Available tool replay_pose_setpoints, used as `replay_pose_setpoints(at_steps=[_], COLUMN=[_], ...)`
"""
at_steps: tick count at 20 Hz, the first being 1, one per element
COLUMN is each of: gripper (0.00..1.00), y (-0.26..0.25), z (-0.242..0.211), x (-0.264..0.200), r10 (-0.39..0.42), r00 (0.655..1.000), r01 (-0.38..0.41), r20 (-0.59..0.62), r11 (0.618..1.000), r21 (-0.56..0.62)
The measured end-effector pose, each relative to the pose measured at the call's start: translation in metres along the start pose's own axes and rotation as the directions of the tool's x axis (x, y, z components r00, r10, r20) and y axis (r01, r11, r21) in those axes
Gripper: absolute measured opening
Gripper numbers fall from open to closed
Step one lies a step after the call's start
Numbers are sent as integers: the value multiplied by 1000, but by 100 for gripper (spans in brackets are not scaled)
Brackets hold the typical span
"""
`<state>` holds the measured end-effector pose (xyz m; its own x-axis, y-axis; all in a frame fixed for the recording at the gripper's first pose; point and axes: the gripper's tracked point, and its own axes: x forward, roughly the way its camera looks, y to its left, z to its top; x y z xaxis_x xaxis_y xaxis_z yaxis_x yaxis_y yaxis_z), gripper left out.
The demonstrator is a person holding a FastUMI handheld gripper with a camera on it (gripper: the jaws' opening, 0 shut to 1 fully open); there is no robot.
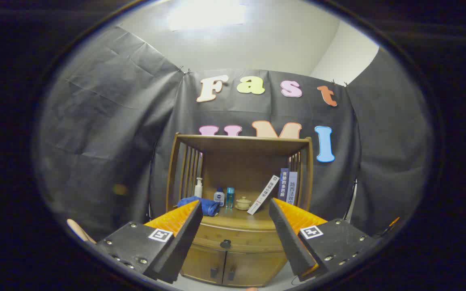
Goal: Pull open the drawer, take out the items inside it, and place them on the countertop above the cabinet.
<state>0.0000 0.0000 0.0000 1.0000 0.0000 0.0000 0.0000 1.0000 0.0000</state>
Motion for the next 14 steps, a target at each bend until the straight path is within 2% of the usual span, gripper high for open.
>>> replay_pose_setpoints(at_steps=[8,14], gripper=[99,99], y=[7,-2], z=[-24,-36], x=[3,3], r10=[15,-11], r00=[999,998], r01=[-15,10], r20=[-49,-67], r11=[1000,1000], r21=[-5,-6])
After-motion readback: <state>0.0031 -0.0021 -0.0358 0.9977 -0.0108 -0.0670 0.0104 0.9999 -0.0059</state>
